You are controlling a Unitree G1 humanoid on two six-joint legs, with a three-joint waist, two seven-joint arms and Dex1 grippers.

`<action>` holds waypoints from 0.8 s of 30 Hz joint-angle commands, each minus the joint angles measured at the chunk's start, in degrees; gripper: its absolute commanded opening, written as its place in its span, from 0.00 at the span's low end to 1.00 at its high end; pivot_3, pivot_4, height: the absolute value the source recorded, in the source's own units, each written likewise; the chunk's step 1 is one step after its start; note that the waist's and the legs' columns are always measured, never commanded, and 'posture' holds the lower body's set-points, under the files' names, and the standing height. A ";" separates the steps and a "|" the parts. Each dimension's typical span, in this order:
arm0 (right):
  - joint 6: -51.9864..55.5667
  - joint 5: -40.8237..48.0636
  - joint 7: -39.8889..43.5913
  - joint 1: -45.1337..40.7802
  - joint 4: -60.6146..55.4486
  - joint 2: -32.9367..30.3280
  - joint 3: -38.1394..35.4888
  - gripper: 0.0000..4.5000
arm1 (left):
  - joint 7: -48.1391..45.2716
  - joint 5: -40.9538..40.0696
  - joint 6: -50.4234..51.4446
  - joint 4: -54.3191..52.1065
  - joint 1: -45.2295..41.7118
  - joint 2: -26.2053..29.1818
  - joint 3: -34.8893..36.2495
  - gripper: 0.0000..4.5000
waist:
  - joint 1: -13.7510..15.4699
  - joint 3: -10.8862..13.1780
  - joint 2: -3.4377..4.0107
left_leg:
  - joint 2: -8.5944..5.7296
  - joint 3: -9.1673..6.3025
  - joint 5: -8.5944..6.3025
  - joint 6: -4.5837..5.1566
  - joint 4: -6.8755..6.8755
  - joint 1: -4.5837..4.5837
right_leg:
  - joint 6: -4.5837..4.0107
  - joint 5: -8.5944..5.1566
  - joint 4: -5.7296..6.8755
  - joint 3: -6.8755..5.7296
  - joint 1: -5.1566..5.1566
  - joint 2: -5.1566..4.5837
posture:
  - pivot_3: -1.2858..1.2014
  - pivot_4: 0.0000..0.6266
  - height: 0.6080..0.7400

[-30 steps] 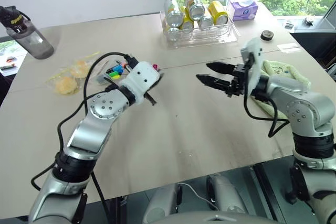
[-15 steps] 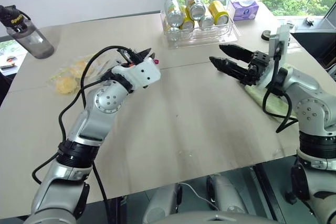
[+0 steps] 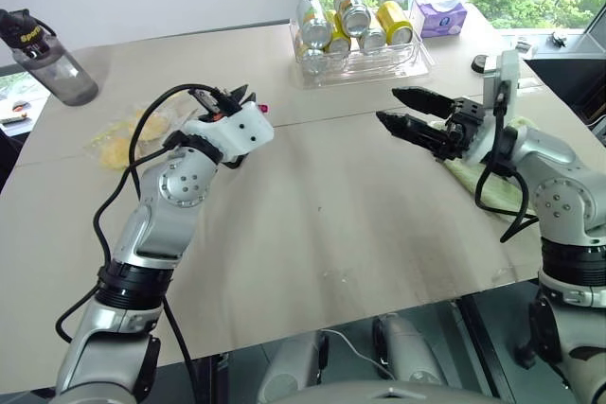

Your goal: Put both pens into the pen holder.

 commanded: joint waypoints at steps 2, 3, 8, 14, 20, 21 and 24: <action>-1.48 0.67 1.00 0.47 -1.28 -0.61 -0.42 0.75 | 1.01 0.25 -0.47 0.06 0.27 -0.15 2.63 0.01 | 0.00 0.00 0.00 | 0.00 0.00 0.00 0.00 0.00 0.00 | 0.00 0.00 0.00 0.00 0.00 0.00 | 0.52 0.24 0.99; -1.63 0.56 1.15 0.57 -1.17 -0.67 -0.41 0.75 | 0.91 0.13 -0.50 0.61 0.28 -0.22 2.65 0.01 | -0.01 0.00 0.00 | 0.00 0.00 0.00 0.00 0.00 0.00 | 0.00 0.00 0.00 0.00 0.00 0.00 | 0.52 0.24 0.99; -2.31 -0.04 1.28 0.92 -0.89 -1.04 -0.24 0.75 | 0.52 -0.33 -0.06 2.29 0.36 -0.80 2.94 0.01 | -0.01 0.00 0.00 | 0.00 0.00 0.00 0.00 0.01 0.01 | 0.00 0.00 0.02 -0.01 0.00 0.00 | 0.52 0.24 0.99; -2.28 -0.55 0.55 0.78 -1.45 -0.91 0.20 0.75 | -0.21 -0.20 1.43 3.76 1.67 -1.04 3.29 0.01 | -0.06 0.00 0.00 | 0.00 0.01 0.00 0.00 0.02 0.01 | 0.00 0.00 0.03 0.00 0.00 0.00 | 0.52 0.24 0.99; -1.93 -0.35 -0.51 0.36 -2.05 -0.58 0.56 0.75 | 0.05 -1.53 1.10 6.32 2.13 -1.95 3.74 0.01 | 0.01 0.00 0.00 | 0.00 0.00 0.00 0.00 0.03 0.01 | 0.00 0.00 0.04 -0.01 0.00 0.00 | 0.52 0.24 0.99; -1.87 -0.30 -0.71 0.32 -2.16 -0.49 0.65 0.75 | 0.10 -1.68 0.88 6.81 2.17 -1.97 3.78 0.01 | 0.02 0.00 0.00 | 0.00 0.00 0.00 0.00 0.04 0.01 | 0.00 0.00 0.05 0.00 0.00 -0.01 | 0.52 0.24 0.99; -1.61 0.16 -1.33 0.51 -2.79 -0.39 0.78 0.75 | 0.29 -1.64 0.54 7.83 2.07 -1.81 4.18 0.01 | 0.00 -0.01 0.00 | 0.00 0.01 0.00 0.00 0.04 0.02 | 0.00 0.00 0.07 0.00 0.00 -0.01 | 0.52 0.24 0.99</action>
